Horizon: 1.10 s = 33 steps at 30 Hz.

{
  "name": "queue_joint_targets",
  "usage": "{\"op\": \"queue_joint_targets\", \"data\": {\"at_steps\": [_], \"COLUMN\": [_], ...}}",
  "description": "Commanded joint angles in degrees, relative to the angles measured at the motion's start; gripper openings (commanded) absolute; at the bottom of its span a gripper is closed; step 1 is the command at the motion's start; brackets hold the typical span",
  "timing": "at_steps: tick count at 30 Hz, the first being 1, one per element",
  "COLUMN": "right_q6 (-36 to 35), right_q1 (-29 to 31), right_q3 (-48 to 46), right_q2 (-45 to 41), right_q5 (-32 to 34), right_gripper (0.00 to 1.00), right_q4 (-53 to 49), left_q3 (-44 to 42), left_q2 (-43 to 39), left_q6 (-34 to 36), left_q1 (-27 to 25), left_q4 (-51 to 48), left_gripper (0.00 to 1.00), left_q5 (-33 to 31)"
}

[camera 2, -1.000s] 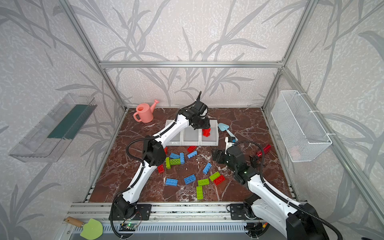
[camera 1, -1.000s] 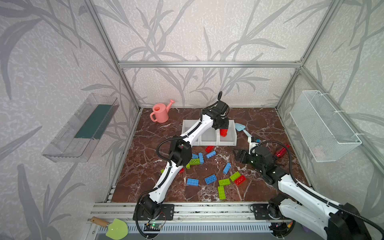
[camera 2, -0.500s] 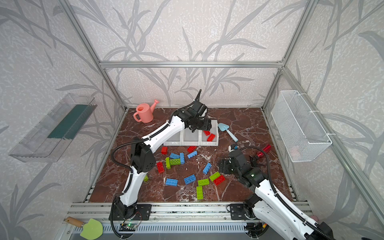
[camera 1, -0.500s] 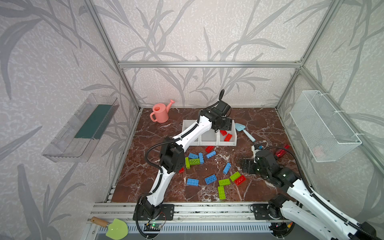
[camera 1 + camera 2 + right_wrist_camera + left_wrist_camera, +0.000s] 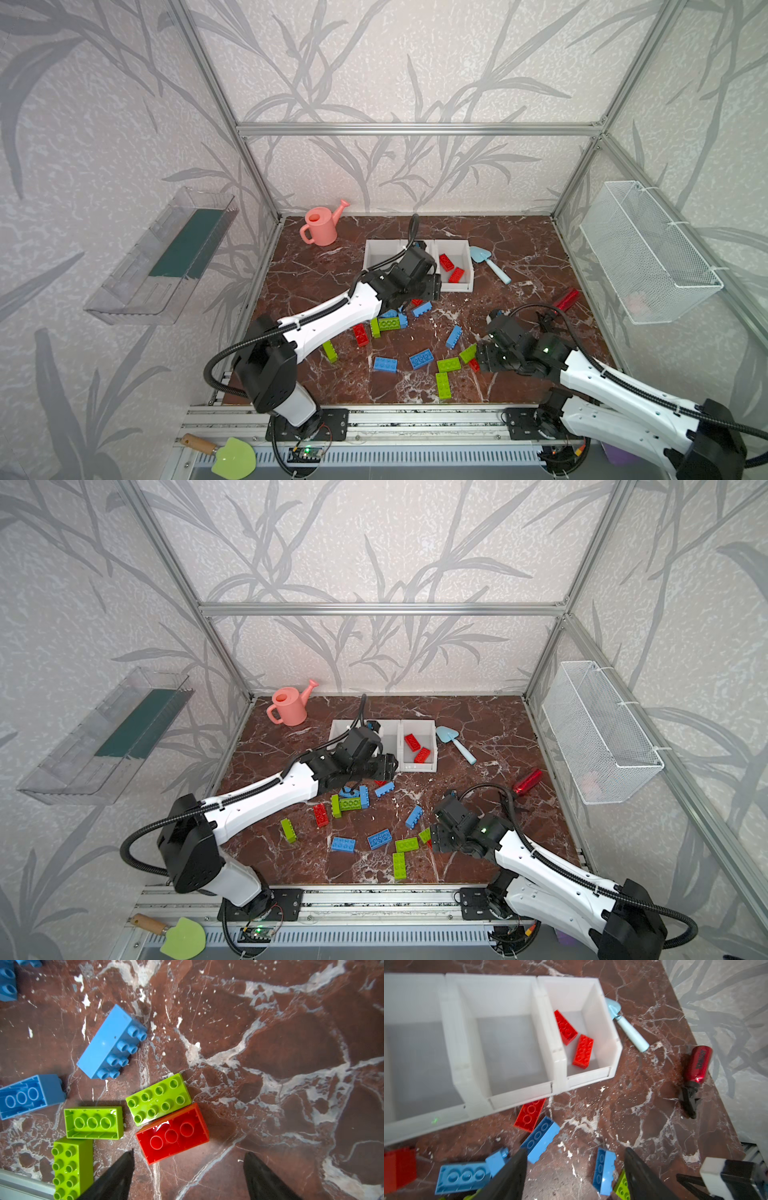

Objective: Sort the legos into containers by color
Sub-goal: 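Withdraw the left gripper while the right gripper lowers onto a red brick, then grasp the red brick beside the lime bricks with the right gripper and lift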

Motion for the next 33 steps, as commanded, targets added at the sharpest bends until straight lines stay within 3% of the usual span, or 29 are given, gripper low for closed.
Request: {"op": "queue_joint_targets", "data": {"at_steps": [1, 7, 17, 23, 33], "right_q6": [-0.3, -3.4, -4.5, -3.0, -4.8], "right_q1": [1.5, 2.2, 2.3, 2.1, 1.1], "right_q3": [1.0, -0.1, 0.0, 2.0, 3.2], "right_q2": [2.6, 5.6, 12.4, 16.7, 20.4], "right_q5": [-0.8, -3.7, -1.2, 3.9, 2.6], "right_gripper": [0.89, 0.98, 0.99, 0.96, 0.84], "right_q4": [-0.4, 3.5, 5.9, 4.5, 7.0], "left_q3": [-5.2, -14.5, -22.3, -23.8, -25.2], "left_q2": [-6.4, -15.9, -25.7, -27.6, -29.2], "left_q6": [-2.5, -3.9, -5.5, -5.9, -6.0], "left_q1": [-0.3, -0.5, -0.5, -0.5, -0.5], "left_q4": [3.5, 2.6, -0.6, -2.0, -3.2], "left_gripper": [0.73, 0.73, 0.72, 0.72, 0.72], "left_q5": [-4.1, -6.7, -10.3, -11.3, -13.3]}}
